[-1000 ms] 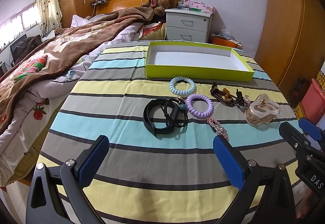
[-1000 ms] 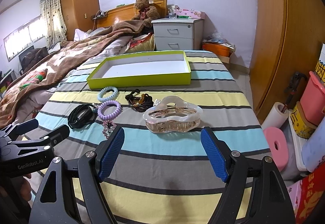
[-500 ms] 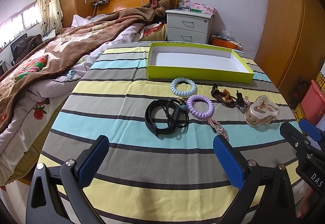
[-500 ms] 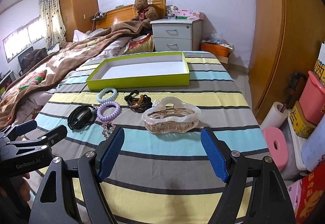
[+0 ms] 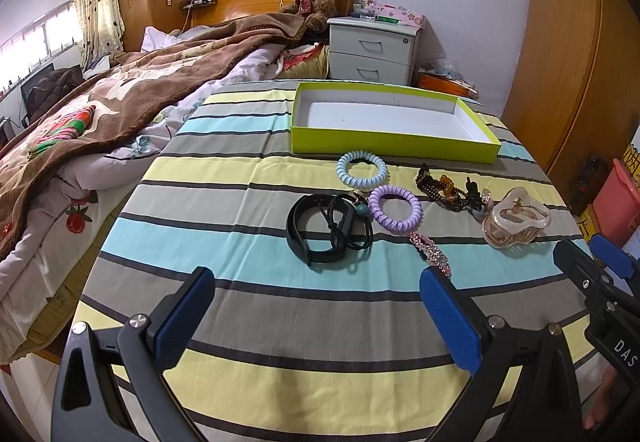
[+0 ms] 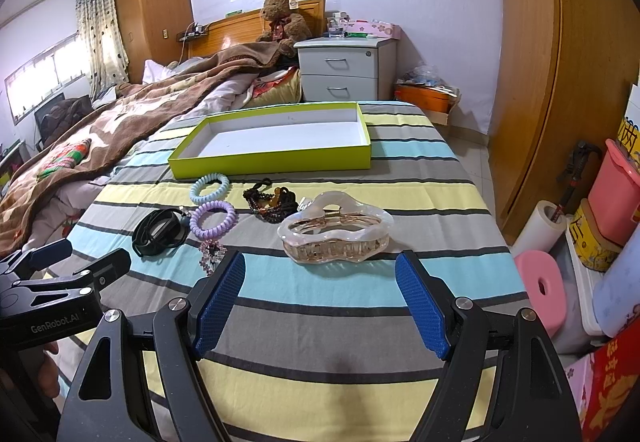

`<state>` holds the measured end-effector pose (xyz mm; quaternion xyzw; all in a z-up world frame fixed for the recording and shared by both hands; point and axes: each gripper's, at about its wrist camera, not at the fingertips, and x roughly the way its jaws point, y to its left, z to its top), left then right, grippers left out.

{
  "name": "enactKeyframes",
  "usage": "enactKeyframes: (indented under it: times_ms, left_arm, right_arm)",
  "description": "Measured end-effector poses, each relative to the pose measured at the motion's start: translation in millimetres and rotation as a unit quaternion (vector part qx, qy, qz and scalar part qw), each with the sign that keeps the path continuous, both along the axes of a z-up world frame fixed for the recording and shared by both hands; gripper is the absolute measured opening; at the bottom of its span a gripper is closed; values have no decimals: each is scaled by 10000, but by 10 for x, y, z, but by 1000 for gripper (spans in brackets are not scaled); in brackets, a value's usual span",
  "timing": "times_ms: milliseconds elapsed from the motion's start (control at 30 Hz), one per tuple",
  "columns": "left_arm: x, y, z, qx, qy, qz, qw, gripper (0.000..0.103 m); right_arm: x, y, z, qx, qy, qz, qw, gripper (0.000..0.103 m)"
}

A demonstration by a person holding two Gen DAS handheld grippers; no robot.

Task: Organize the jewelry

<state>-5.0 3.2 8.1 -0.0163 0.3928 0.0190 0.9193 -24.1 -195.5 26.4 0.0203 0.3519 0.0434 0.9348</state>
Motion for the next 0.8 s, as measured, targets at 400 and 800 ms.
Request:
enactKeyframes:
  times_ms: [400,800]
  left_arm:
    - [-6,8,-5,-10,8,2,10000,103]
    - [-9,12,-12,-15,33,-3,10000,103]
  right_arm:
    - [-1,-2,-1,2,-2,-1,10000,78]
    - [-1,2,-7,-8,7,-2,10000,78]
